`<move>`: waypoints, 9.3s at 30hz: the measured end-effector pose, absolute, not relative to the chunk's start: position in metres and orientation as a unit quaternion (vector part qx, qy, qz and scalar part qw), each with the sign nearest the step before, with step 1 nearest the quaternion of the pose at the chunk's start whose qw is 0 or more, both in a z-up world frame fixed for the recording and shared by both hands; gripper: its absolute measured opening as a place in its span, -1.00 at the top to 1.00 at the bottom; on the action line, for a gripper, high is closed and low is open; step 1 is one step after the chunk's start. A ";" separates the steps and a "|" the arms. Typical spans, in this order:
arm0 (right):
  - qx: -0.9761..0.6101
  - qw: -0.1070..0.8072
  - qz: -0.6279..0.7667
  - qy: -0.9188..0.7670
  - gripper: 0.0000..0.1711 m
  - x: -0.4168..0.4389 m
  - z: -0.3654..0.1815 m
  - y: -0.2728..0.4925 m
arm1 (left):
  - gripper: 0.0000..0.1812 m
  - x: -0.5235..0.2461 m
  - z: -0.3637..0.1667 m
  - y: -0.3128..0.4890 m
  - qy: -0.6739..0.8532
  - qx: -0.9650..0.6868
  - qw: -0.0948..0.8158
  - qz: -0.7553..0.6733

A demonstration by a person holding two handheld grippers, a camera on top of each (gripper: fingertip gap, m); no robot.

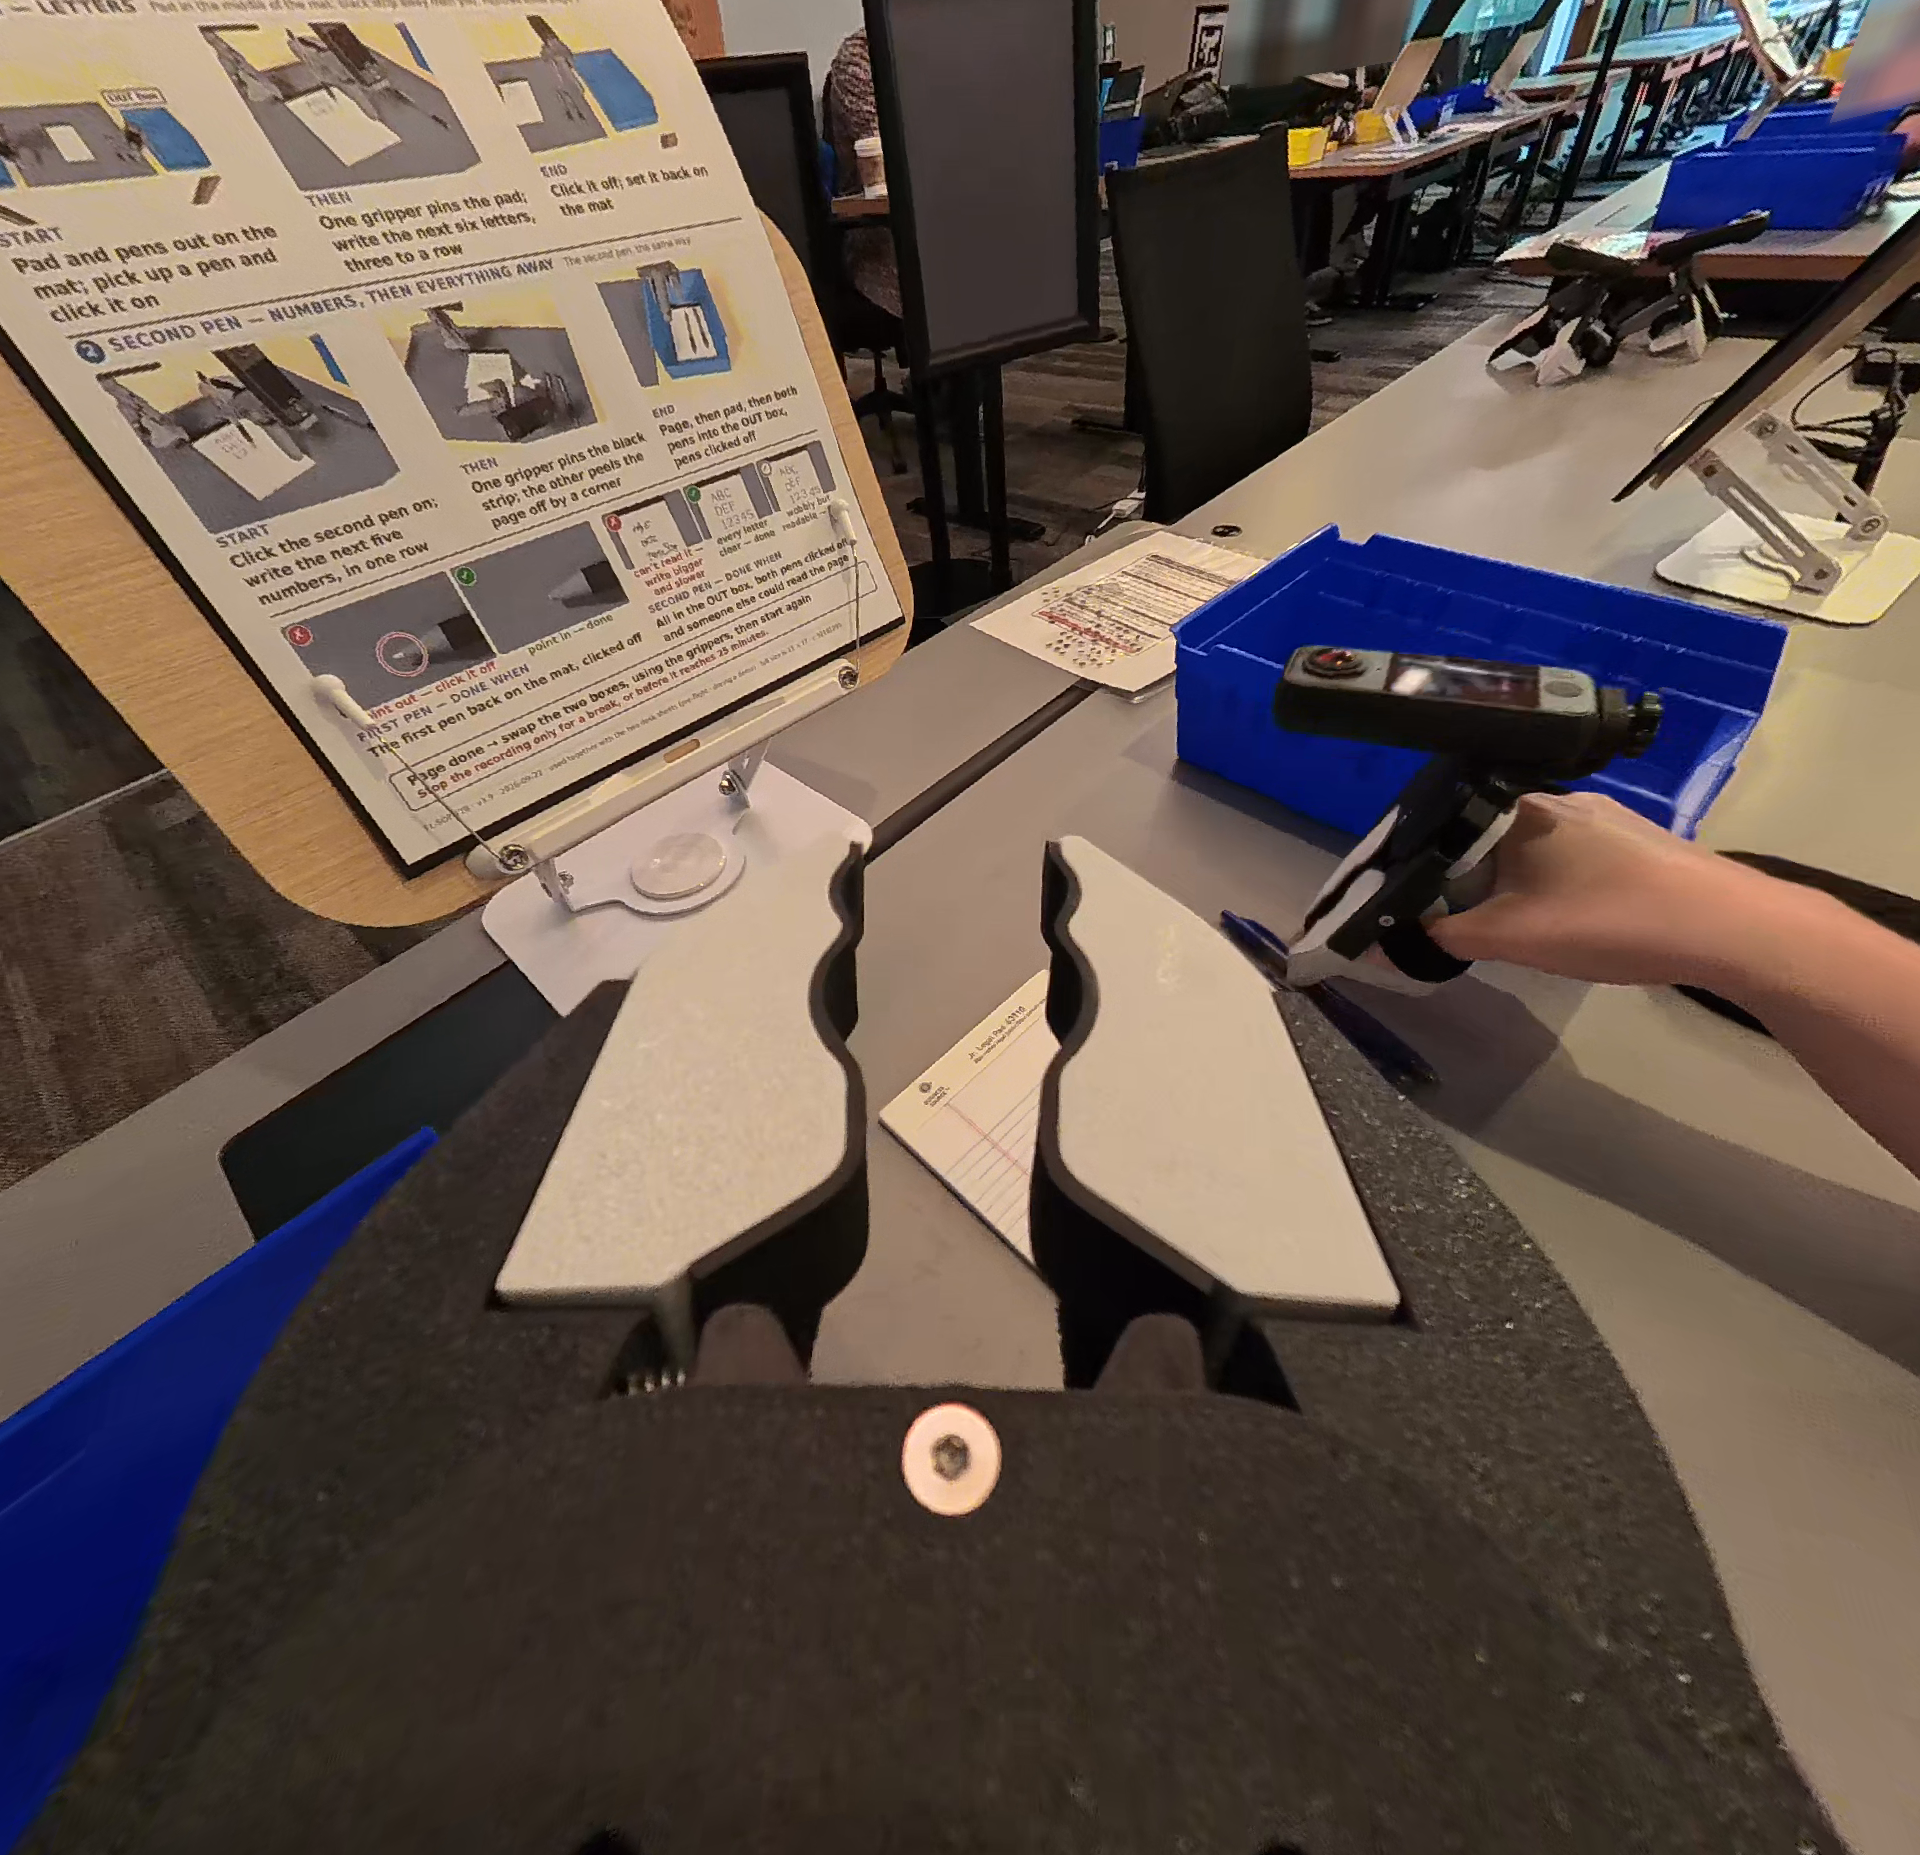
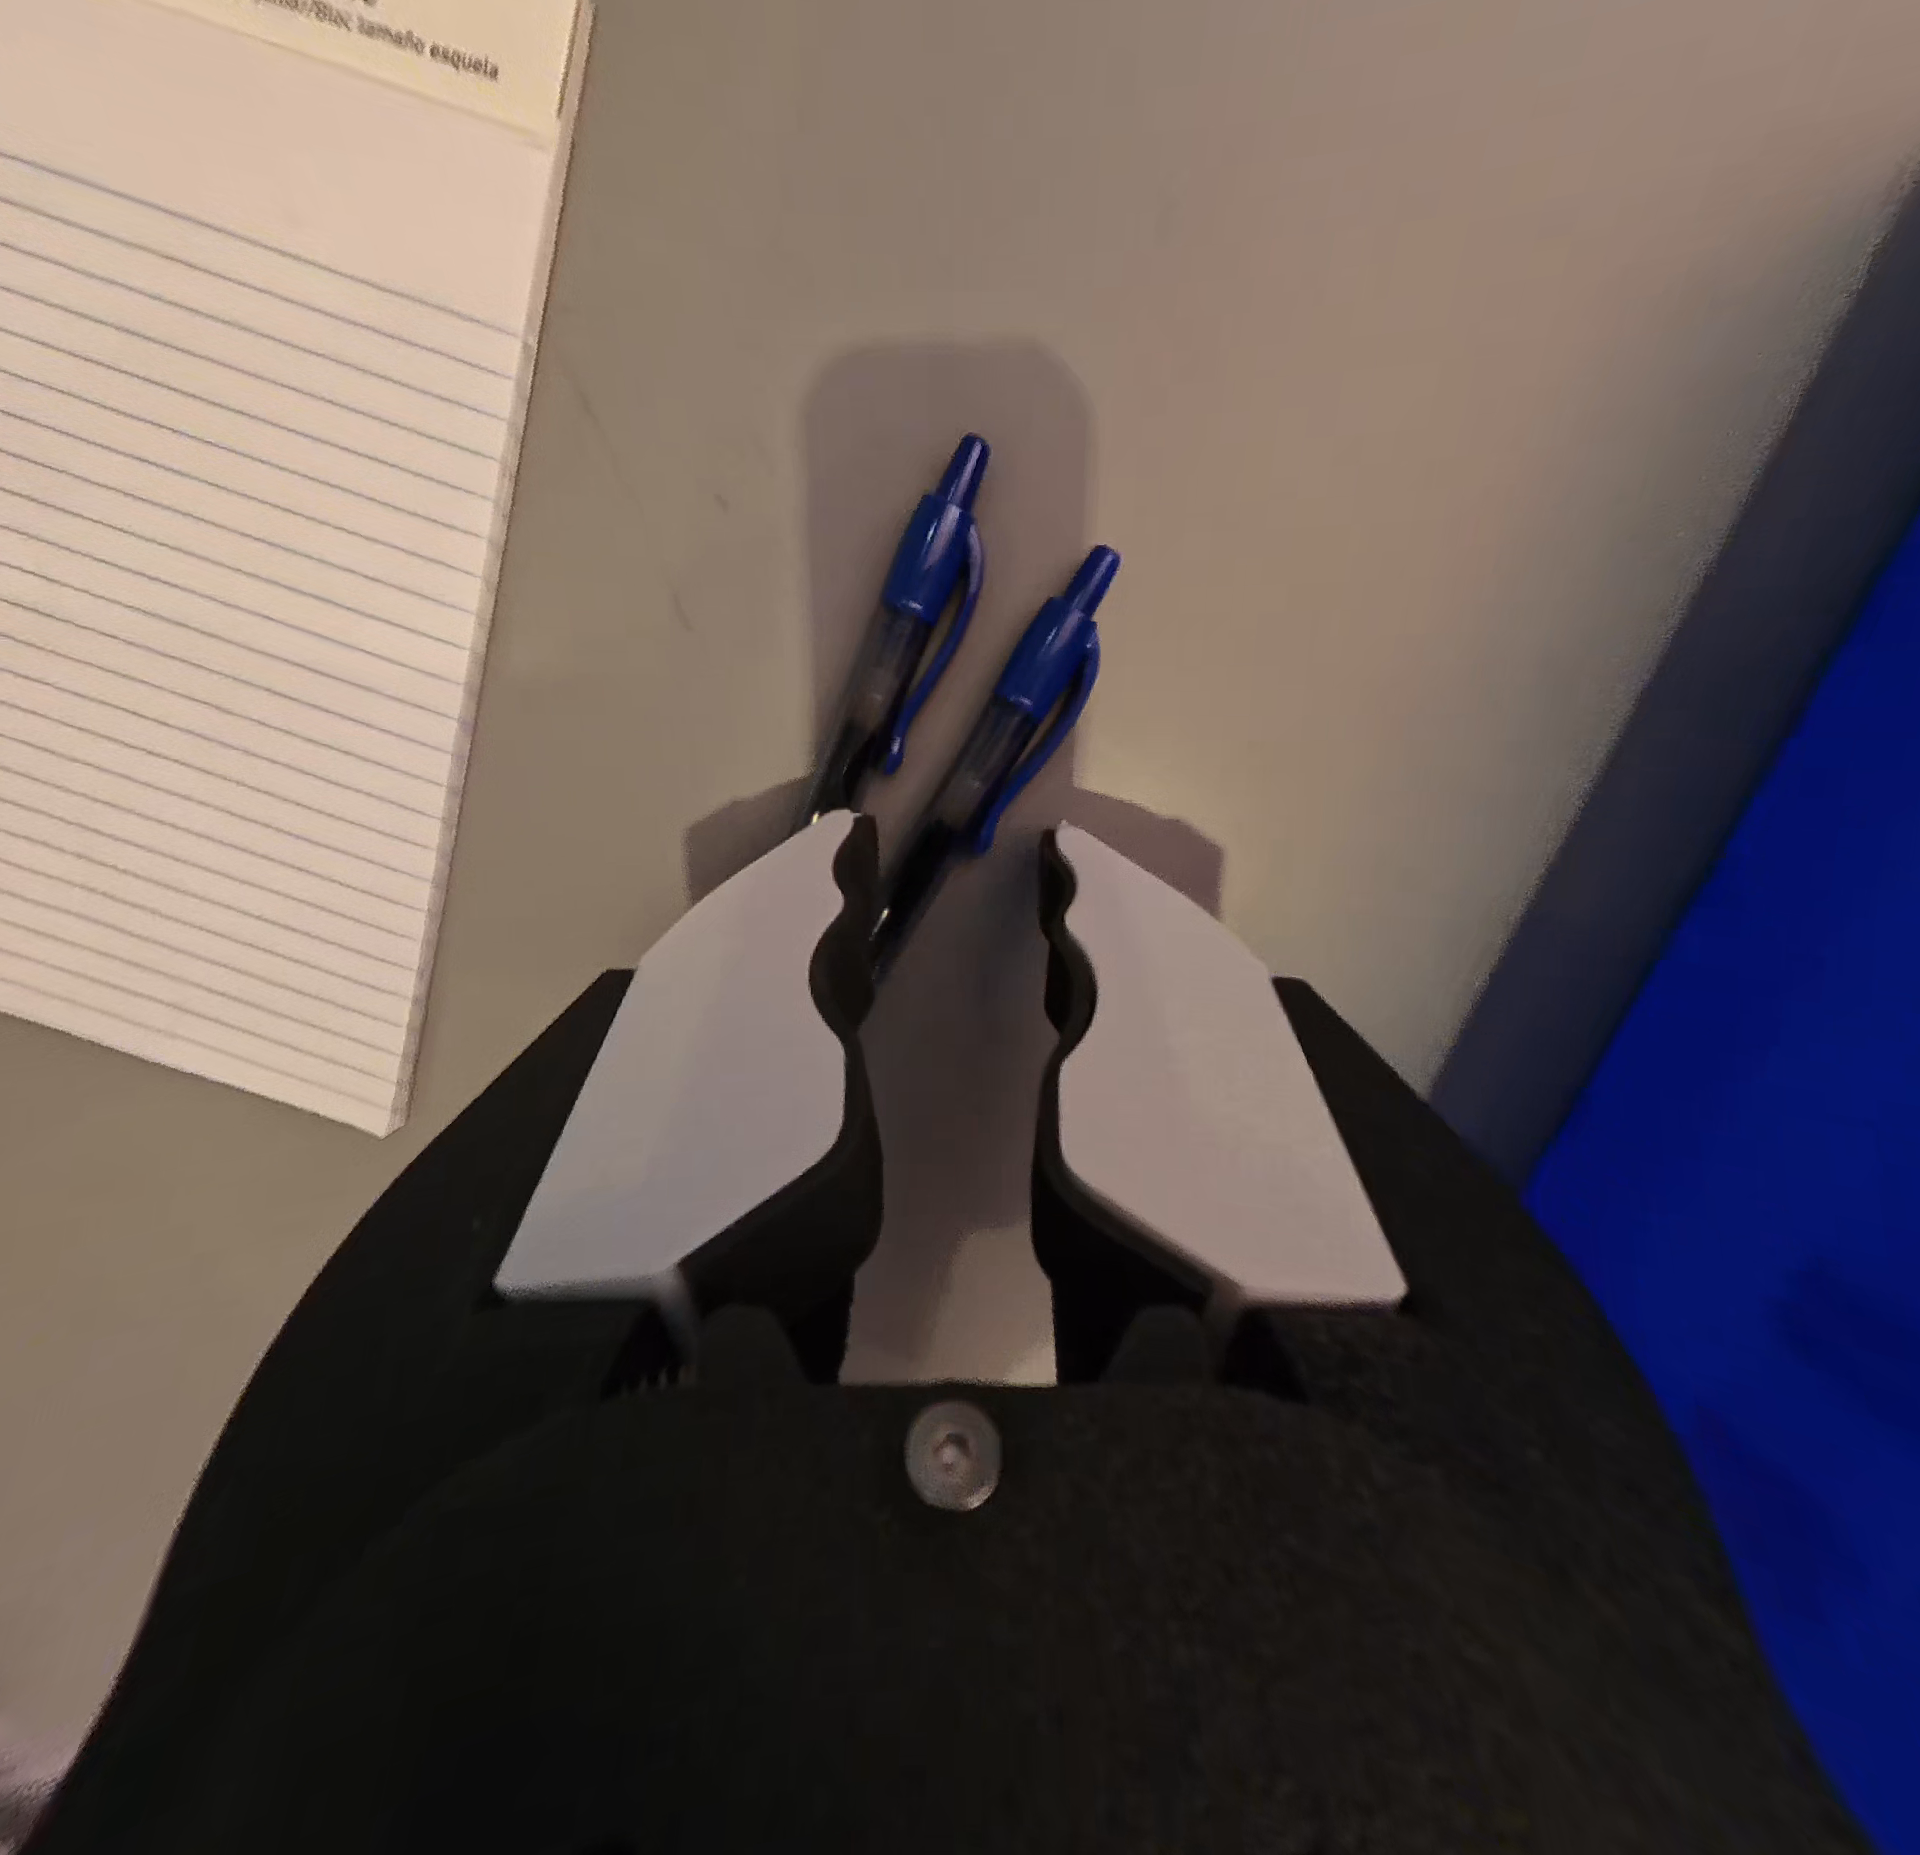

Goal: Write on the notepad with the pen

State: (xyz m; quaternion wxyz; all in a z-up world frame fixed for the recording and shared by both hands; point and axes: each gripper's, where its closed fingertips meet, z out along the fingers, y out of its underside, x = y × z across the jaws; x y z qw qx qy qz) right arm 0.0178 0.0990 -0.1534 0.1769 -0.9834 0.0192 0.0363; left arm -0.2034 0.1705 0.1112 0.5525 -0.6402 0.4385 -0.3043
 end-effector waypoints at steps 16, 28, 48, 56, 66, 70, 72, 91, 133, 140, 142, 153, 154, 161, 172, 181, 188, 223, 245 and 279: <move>-0.988 0.123 -0.034 -0.083 0.79 0.066 -0.157 0.106 | 0.64 -0.203 0.105 0.173 0.447 -0.647 0.545 -0.291; -0.979 0.187 -0.036 -0.073 0.63 0.040 -0.126 0.108 | 0.64 -0.201 0.102 0.174 0.448 -0.650 0.542 -0.286; -0.992 0.126 -0.009 -0.020 0.80 0.004 -0.158 0.109 | 0.64 -0.201 0.097 0.178 0.449 -0.658 0.537 -0.280; -0.988 0.150 0.027 -0.032 0.88 0.006 -0.157 0.109 | 0.64 -0.195 0.085 0.182 0.450 -0.667 0.522 -0.283; -0.968 0.235 0.080 -0.047 0.88 0.003 -0.147 0.117 | 0.65 -0.183 0.070 0.184 0.449 -0.676 0.498 -0.306; -0.927 0.336 0.156 -0.061 0.88 -0.014 -0.105 0.128 | 0.66 -0.165 0.061 0.175 0.452 -0.671 0.475 -0.346; -0.884 0.410 0.206 -0.086 0.89 -0.029 -0.066 0.134 | 0.66 -0.153 0.053 0.168 0.459 -0.670 0.457 -0.363; -0.508 0.591 0.549 -0.302 0.88 -0.119 0.103 0.096 | 0.63 -0.091 0.062 0.070 0.525 -0.478 0.379 -0.593; -0.612 0.557 0.434 -0.356 0.88 -0.094 0.100 0.090 | 0.71 -0.059 0.015 0.077 0.566 -0.540 0.448 -0.432; -0.600 0.533 0.443 -0.399 0.88 -0.096 0.099 0.075 | 0.73 -0.057 0.009 0.052 0.594 -0.514 0.371 -0.496; -0.599 0.525 0.450 -0.403 0.88 -0.098 0.097 0.074 | 0.77 -0.056 0.005 0.049 0.605 -0.510 0.367 -0.488; -0.606 0.547 0.451 -0.360 0.52 -0.092 0.101 0.087 | 0.94 -0.059 0.017 0.058 0.555 -0.528 0.366 -0.528; -0.602 0.551 0.456 -0.356 0.53 -0.090 0.104 0.087 | 0.93 -0.060 0.019 0.060 0.550 -0.530 0.365 -0.532; -0.600 0.545 0.491 -0.321 0.59 -0.086 0.106 0.092 | 0.94 -0.060 0.016 0.062 0.553 -0.535 0.358 -0.529; -0.603 0.531 0.496 -0.328 0.79 -0.098 0.097 0.093 | 0.93 -0.060 0.012 0.064 0.556 -0.541 0.363 -0.516; -0.611 0.529 0.475 -0.348 0.79 -0.103 0.092 0.091 | 0.93 -0.059 0.011 0.063 0.560 -0.541 0.363 -0.512; -0.606 0.529 0.483 -0.345 0.90 -0.106 0.092 0.091 | 0.93 -0.057 0.010 0.060 0.558 -0.539 0.357 -0.520; -0.660 0.540 0.400 -0.335 0.93 -0.080 0.068 0.115 | 0.60 -0.104 0.090 0.086 0.554 -0.488 0.533 -0.413; -0.704 0.459 0.377 -0.389 0.93 -0.130 0.024 0.102 | 0.76 -0.100 0.080 0.079 0.596 -0.436 0.588 -0.329; -0.689 0.467 0.373 -0.410 0.93 -0.133 0.026 0.097 | 1.00 -0.103 0.086 0.090 0.488 -0.510 0.458 -0.541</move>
